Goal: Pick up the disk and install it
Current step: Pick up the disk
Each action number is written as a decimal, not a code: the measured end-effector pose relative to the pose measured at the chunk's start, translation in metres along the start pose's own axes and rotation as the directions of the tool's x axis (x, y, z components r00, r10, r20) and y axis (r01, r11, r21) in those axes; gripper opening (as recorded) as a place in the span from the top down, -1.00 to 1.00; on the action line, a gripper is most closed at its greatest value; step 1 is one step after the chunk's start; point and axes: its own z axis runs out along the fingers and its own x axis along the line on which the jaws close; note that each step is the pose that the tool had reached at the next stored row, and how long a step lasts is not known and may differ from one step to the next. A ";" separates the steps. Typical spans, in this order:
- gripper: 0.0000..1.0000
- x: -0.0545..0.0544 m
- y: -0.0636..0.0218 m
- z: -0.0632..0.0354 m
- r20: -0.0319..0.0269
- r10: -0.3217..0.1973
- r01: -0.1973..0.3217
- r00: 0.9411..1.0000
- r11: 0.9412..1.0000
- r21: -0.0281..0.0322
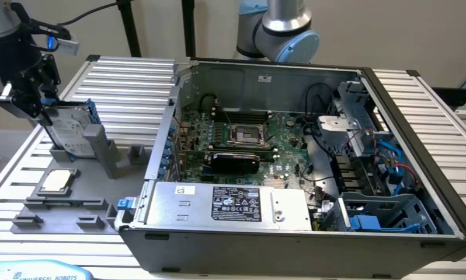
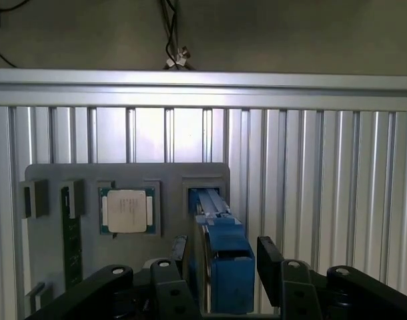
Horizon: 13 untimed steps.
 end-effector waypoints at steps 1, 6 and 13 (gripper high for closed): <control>-0.08 0.000 0.0000 0.0002 0.000 0.000 0.000 1.000 1.000 0.000; -0.08 0.000 -0.0002 0.0007 0.000 0.000 0.000 1.000 1.000 0.000; 0.23 0.000 -0.0002 0.0008 0.000 0.000 0.000 1.000 1.000 0.000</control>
